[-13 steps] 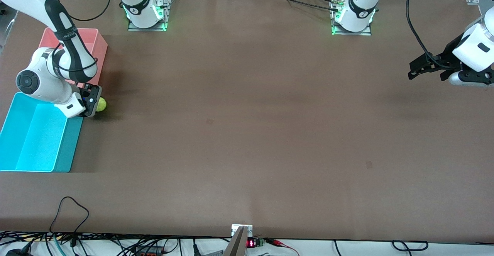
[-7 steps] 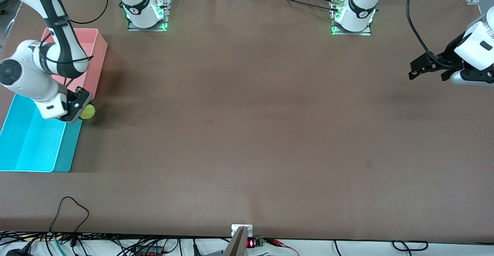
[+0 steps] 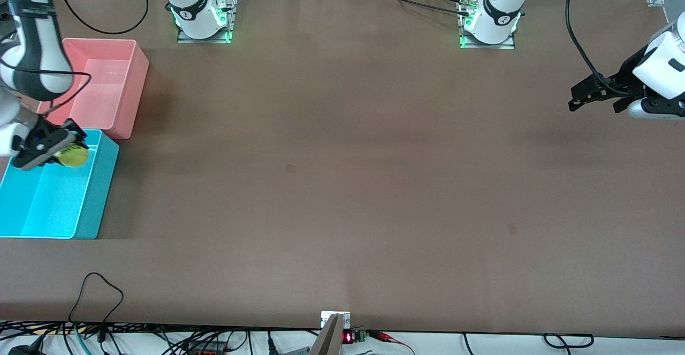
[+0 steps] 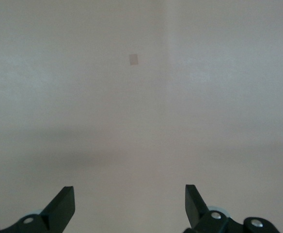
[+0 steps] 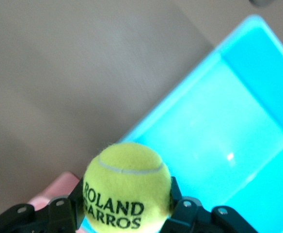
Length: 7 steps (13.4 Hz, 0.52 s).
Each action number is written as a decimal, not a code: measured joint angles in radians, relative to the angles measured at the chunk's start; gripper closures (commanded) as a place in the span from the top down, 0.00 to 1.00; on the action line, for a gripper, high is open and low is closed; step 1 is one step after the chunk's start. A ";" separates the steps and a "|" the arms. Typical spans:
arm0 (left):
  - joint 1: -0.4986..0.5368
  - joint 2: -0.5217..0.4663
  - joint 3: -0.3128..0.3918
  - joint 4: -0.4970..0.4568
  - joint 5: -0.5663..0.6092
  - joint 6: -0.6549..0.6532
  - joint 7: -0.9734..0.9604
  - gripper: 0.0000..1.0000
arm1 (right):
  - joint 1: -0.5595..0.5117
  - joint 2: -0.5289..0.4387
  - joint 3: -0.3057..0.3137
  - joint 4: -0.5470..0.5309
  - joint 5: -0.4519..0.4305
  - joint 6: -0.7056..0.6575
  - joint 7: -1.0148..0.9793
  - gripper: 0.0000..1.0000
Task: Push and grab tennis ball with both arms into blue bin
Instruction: 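Carry the ball with the right gripper over the cyan bin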
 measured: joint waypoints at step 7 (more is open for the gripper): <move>0.027 0.003 -0.027 0.000 0.000 0.000 0.000 1.00 | -0.014 0.166 -0.074 0.006 0.004 0.038 0.207 0.10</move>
